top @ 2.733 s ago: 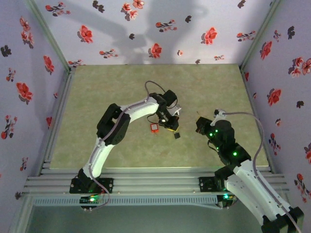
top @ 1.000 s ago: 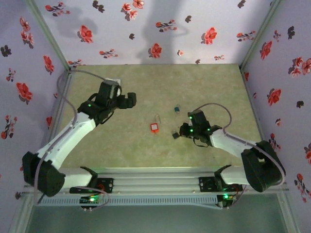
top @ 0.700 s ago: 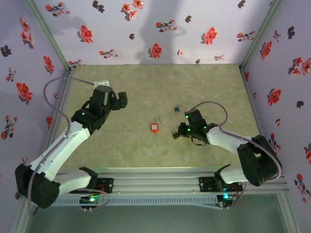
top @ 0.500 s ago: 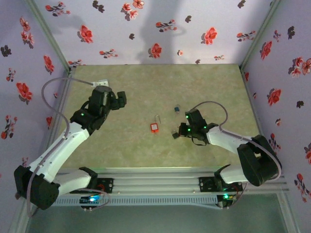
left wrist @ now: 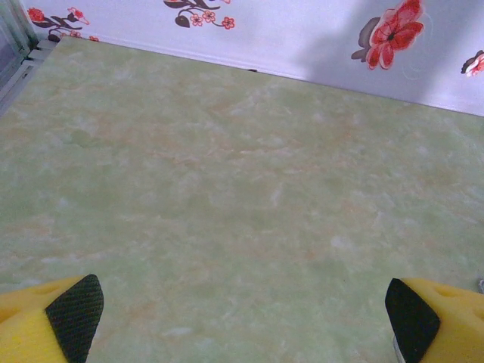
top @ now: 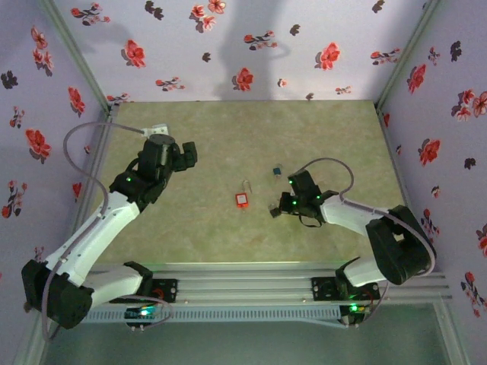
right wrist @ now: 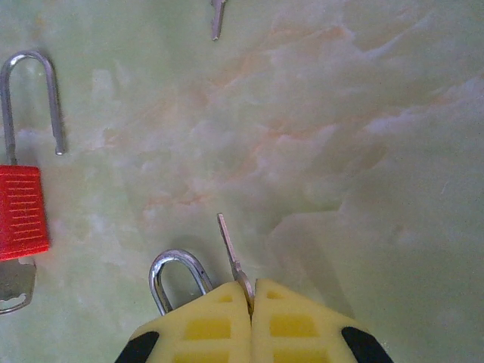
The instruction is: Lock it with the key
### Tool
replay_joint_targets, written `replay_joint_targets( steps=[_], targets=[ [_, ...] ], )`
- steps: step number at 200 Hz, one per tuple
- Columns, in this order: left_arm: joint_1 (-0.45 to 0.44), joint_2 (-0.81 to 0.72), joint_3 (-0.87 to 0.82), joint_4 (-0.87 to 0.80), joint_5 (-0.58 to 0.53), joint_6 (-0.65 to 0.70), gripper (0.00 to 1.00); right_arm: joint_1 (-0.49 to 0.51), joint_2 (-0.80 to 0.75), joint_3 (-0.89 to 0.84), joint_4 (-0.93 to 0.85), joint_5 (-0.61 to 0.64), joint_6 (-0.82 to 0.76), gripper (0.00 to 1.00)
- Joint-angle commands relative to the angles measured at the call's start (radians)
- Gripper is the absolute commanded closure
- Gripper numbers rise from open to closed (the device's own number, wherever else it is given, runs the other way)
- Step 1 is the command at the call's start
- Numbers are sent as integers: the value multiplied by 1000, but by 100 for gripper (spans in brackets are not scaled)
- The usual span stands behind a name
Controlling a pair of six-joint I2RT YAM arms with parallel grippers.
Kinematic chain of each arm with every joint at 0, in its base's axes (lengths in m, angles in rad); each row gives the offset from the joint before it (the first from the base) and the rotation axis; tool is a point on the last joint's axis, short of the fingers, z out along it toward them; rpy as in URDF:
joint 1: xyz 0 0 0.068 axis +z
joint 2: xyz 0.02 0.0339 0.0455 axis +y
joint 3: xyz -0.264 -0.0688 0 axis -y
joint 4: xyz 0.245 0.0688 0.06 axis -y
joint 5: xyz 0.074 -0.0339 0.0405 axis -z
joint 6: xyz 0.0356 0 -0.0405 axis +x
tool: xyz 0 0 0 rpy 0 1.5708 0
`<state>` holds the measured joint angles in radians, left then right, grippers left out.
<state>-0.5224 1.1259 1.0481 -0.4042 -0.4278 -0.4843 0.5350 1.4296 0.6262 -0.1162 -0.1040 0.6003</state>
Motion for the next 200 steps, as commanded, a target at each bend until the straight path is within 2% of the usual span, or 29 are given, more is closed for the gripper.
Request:
replay_joint_targets(
  steps=[1,95,160,200],
  targets=[
    [5,-18,9,12,-37,5,0,3,18,27,-34,26,-23,100],
    [5,-23,1,18,-37,4,0,2,25,34,-49,30,-27,95],
    [5,-29,0,20,-37,3,0,3,10,32,-54,33,-33,86],
    [6,-30,3,17,-37,0,0,3,-30,24,-53,37,-34,74]
  ],
)
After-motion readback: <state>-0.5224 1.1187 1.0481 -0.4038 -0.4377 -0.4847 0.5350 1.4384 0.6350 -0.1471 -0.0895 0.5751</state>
